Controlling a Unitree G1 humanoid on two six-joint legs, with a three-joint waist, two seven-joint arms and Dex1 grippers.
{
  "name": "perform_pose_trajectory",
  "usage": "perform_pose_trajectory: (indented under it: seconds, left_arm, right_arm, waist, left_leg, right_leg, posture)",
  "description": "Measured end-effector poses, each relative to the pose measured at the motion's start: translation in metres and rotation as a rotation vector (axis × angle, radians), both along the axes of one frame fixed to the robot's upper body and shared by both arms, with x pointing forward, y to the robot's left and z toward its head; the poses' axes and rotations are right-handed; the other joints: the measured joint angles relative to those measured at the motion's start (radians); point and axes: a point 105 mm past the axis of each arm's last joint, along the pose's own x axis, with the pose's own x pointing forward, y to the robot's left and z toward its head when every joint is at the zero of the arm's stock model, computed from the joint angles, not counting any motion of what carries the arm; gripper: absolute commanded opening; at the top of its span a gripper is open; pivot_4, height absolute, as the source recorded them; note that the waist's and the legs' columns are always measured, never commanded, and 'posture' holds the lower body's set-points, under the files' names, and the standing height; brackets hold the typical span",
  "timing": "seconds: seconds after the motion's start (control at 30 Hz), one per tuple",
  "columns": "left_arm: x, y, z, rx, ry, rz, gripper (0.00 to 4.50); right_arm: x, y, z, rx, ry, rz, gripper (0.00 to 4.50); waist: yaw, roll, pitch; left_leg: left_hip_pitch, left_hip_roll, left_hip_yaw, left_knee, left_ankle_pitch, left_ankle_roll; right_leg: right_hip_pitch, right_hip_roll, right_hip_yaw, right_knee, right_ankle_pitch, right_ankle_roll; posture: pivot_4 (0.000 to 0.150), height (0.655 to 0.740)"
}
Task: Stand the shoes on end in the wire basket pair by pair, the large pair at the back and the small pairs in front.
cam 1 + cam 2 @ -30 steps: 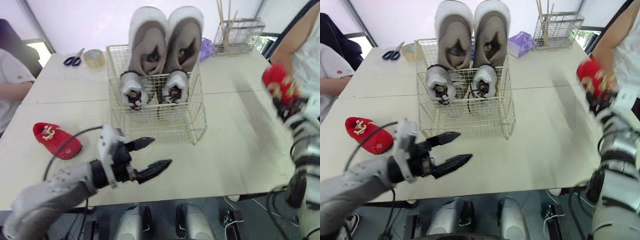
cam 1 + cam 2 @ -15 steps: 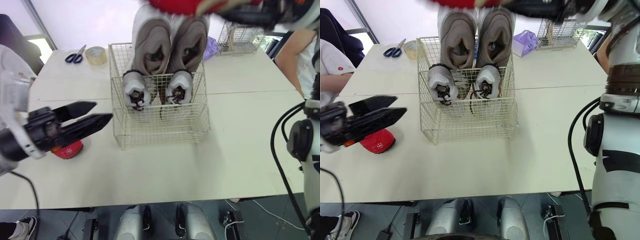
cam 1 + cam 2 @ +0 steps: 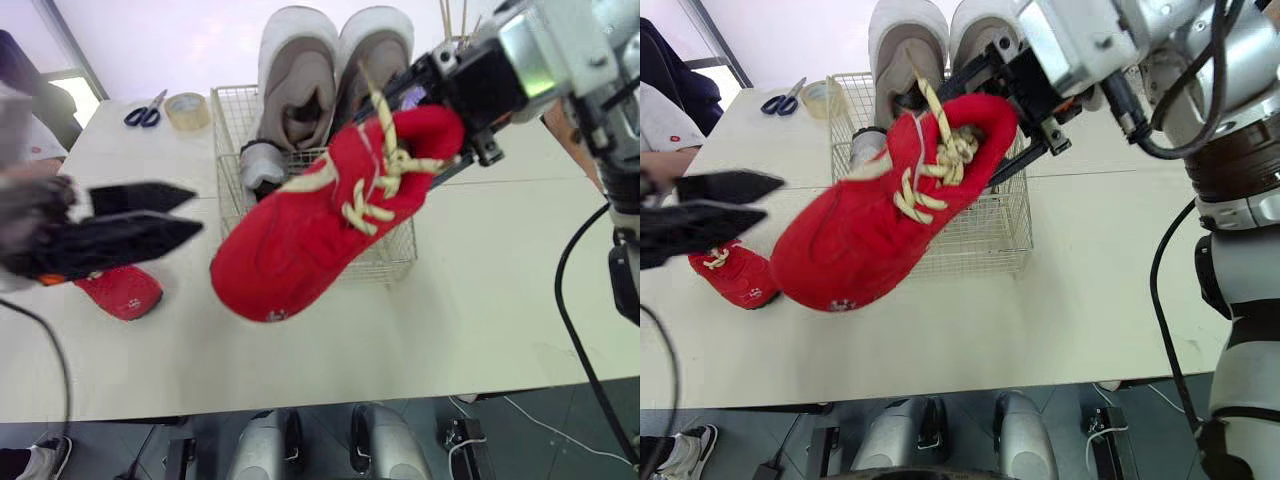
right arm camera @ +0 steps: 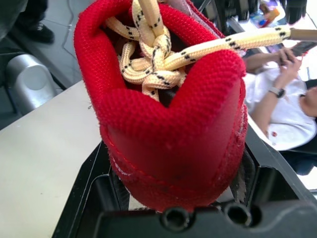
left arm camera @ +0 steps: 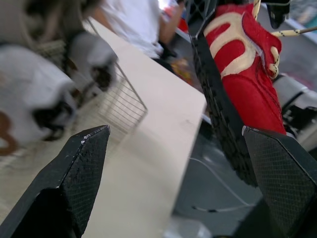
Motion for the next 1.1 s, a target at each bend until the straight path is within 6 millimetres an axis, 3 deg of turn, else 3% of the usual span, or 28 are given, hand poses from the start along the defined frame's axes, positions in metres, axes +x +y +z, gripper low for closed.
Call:
perform_pose_trajectory:
  seconds: [0.17,0.53,0.63,0.8,0.87,0.9,1.0,1.07,1.1]
  left_arm:
    - [0.016,-0.02,0.005,-0.089,-0.008,-0.139,4.5]
    - [0.019,-0.057,-0.019,-0.061,0.055,-0.346,4.5]
    - [0.02,-0.059,-0.021,-0.063,0.047,-0.359,3.63]
    - [0.02,-0.062,-0.023,-0.055,0.031,-0.37,1.22]
    - [0.022,-0.062,-0.025,-0.055,0.035,-0.351,0.46]
    - [0.022,-0.061,-0.026,-0.057,0.037,-0.346,0.46]
    - [0.023,-0.059,-0.028,-0.074,0.027,-0.301,0.41]
    - [0.022,-0.056,-0.026,-0.117,0.009,-0.267,0.41]
    - [0.021,-0.055,-0.026,-0.13,0.004,-0.252,0.41]
  right_arm:
    - [0.003,-0.002,-0.005,-0.036,-0.011,-0.012,2.15]
    - [0.004,0.0,-0.006,-0.061,-0.042,-0.011,2.15]
    - [0.006,0.002,-0.007,-0.068,-0.046,-0.012,2.15]
    - [0.008,0.003,-0.01,-0.081,-0.036,-0.025,2.15]
    - [0.008,0.004,-0.01,-0.082,-0.033,-0.027,2.15]
    - [0.008,0.003,-0.01,-0.083,-0.031,-0.029,2.15]
    - [0.01,0.004,-0.008,-0.072,-0.015,-0.043,3.48]
    - [0.02,-0.002,0.005,0.002,0.002,-0.109,4.46]
    - [0.027,-0.008,0.012,0.049,0.012,-0.155,4.46]
  waist:
    - [0.004,-0.001,0.0]
    - [0.001,-0.004,0.002]
    - [0.002,-0.005,0.002]
    - [0.003,-0.005,0.003]
    - [0.003,-0.005,0.003]
    - [0.002,-0.005,0.003]
    - [0.001,-0.005,0.003]
    - [0.001,-0.005,0.003]
    - [0.003,-0.006,0.003]
  left_leg:
    - [0.0,0.0,0.0,0.002,0.002,0.003]
    - [0.0,0.001,0.0,0.005,0.002,0.004]
    - [0.0,0.001,0.0,0.005,0.002,0.004]
    - [0.0,0.0,0.0,0.005,0.002,0.004]
    - [0.0,0.0,0.0,0.005,0.002,0.004]
    - [0.0,0.001,0.0,0.005,0.002,0.004]
    - [0.0,0.001,0.0,0.005,0.002,0.004]
    - [0.0,0.001,-0.001,0.005,0.002,0.004]
    - [0.001,0.001,-0.001,0.005,0.002,0.004]
  right_leg:
    - [0.001,0.0,0.0,0.001,0.0,0.0]
    - [0.001,0.0,0.0,0.004,0.0,0.001]
    - [0.001,0.0,0.0,0.004,0.0,0.001]
    - [0.001,0.0,0.0,0.004,0.0,0.001]
    - [0.001,0.0,0.0,0.004,0.0,0.001]
    - [0.001,0.0,0.0,0.004,0.0,0.001]
    - [0.001,-0.001,0.0,0.004,0.0,0.001]
    - [0.001,-0.002,0.0,0.004,0.0,0.001]
    - [0.002,-0.002,0.0,0.004,0.0,0.001]
  posture:
    - [0.15,0.74]
    - [0.15,0.74]
    - [0.15,0.74]
    - [0.15,0.74]
    - [0.15,0.74]
    - [0.15,0.74]
    - [0.15,0.74]
    - [0.15,0.74]
    - [0.15,0.74]
